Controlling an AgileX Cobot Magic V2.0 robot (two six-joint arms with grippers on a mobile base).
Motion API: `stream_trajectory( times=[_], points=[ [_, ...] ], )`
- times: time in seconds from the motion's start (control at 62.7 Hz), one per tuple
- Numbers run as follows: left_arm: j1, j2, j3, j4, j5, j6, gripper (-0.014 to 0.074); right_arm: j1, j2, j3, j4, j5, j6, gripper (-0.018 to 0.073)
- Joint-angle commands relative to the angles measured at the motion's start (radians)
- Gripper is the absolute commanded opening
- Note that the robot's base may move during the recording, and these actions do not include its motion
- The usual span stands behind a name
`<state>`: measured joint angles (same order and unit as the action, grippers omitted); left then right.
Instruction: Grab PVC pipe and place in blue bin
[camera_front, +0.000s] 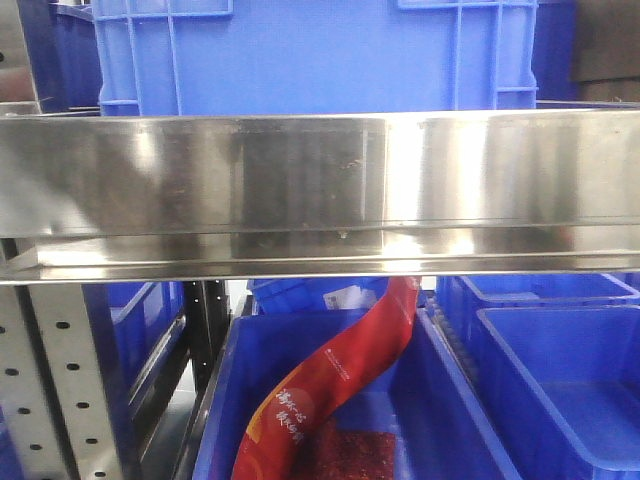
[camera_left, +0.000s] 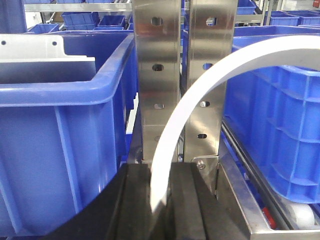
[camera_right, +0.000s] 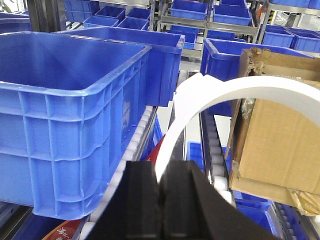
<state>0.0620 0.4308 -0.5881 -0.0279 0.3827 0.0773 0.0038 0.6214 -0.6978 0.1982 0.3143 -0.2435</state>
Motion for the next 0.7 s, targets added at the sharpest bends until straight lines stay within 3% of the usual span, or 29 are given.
stream_trajectory(
  times=[0.0, 0.207, 0.399, 0.686],
  points=[
    [-0.004, -0.009, -0.003, -0.012, -0.027, -0.003, -0.0111, -0.004, -0.005, 0.002, -0.007, -0.033, -0.001, -0.0154],
    [-0.005, -0.009, -0.005, -0.014, -0.057, -0.003, -0.0111, -0.004, -0.005, 0.002, -0.007, -0.038, -0.001, -0.0154],
    [-0.005, -0.009, -0.036, -0.090, -0.073, -0.003, -0.0111, -0.002, -0.005, -0.013, 0.012, -0.068, -0.001, -0.0154],
    [-0.008, 0.046, -0.116, -0.133, -0.067, -0.003, -0.0111, -0.002, -0.001, -0.047, 0.061, -0.138, -0.001, -0.0154]
  ],
)
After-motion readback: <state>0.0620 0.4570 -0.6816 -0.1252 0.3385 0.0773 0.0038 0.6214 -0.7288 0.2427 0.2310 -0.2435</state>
